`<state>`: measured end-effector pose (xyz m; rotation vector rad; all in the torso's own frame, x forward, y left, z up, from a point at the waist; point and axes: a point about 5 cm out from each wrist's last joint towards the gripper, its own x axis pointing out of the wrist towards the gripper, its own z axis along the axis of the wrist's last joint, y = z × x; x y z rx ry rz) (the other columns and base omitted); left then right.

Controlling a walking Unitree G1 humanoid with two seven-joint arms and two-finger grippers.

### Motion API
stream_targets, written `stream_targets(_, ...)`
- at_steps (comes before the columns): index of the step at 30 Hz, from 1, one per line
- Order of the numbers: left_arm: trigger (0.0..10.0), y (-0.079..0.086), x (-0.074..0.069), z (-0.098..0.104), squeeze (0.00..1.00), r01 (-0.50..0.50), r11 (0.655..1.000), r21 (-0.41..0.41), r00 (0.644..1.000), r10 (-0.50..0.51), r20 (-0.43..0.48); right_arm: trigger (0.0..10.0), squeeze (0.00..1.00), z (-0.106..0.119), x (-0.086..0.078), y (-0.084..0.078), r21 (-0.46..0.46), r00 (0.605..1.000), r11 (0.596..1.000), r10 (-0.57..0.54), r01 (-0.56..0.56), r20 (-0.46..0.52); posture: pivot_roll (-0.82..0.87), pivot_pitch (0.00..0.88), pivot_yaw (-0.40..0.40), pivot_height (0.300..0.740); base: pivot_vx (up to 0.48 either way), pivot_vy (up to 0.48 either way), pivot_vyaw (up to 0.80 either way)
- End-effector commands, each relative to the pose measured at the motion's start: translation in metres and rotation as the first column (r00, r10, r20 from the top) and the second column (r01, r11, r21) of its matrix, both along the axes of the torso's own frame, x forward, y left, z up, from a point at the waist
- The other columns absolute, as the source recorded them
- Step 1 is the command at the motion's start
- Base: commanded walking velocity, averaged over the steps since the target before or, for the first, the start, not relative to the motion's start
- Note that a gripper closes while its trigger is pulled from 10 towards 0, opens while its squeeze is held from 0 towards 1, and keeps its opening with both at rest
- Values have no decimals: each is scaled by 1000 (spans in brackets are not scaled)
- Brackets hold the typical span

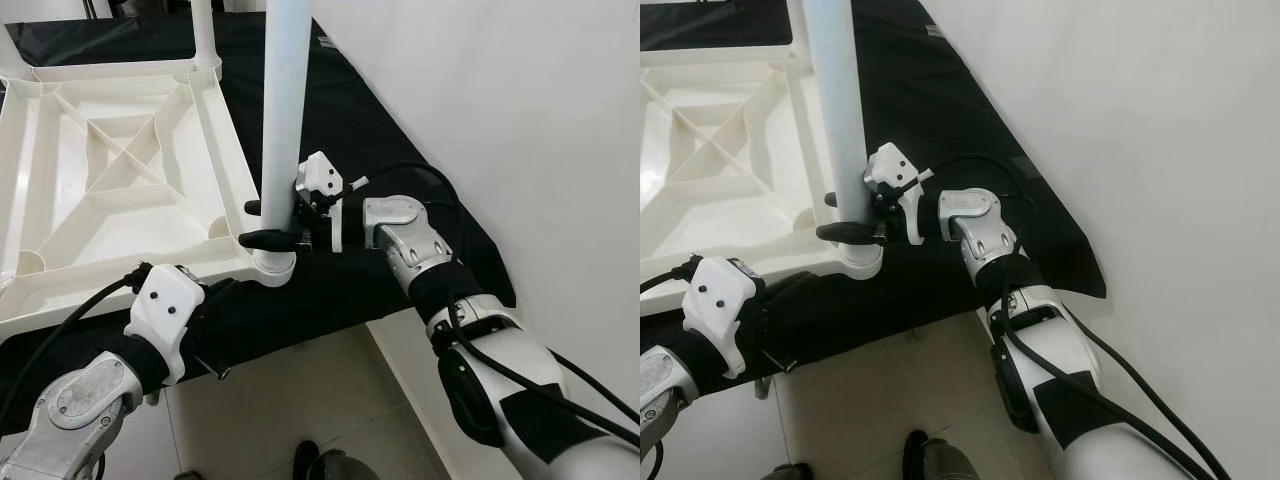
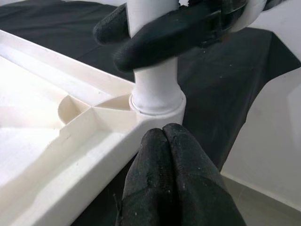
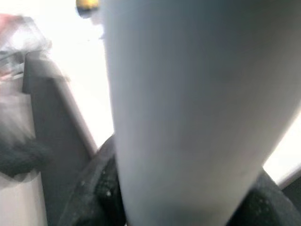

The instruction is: Building children table

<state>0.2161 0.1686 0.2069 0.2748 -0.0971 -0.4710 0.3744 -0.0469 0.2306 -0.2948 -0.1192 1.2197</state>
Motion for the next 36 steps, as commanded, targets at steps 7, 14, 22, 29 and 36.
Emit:
stream_targets(7, 10000, 6, -1, -3, 0, 6, 1000, 14, 1000, -6, -24, 0, 0, -64, -46, 3, -23, 848, 849, -528, 528, -41, 111, 271, -149, 740, 0, 0, 0)
stream_targets(14, 10000, 0, 3, -4, 0, 15, 1000, 1, 1000, -15, -17, 10000, 0, -47, -24, 12, 26, 892, 892, -449, 451, -60, 102, 259, -170, 740, 0, 0, 0)
stream_targets(22, 10000, -1, 4, -3, 0, 12, 1000, -5, 1000, -12, -5, 10000, 1000, -14, -38, 30, 124, 982, 974, -187, 189, -23, 100, 254, -175, 740, 0, 0, 0)
stream_targets(29, 10000, -1, 4, -2, 0, 9, 1000, -3, 1000, -9, 0, 10000, 0, 0, -29, 25, -3, 986, 988, 156, -156, 50, 112, 255, -181, 740, 0, 0, 0)
stream_targets(36, 10000, -1, 3, -2, 0, 2, 1000, 3, 1000, -2, 1, 10000, 0, 12, -20, 25, -34, 958, 957, 288, -288, 2, 126, 258, -183, 740, 0, 0, 0)
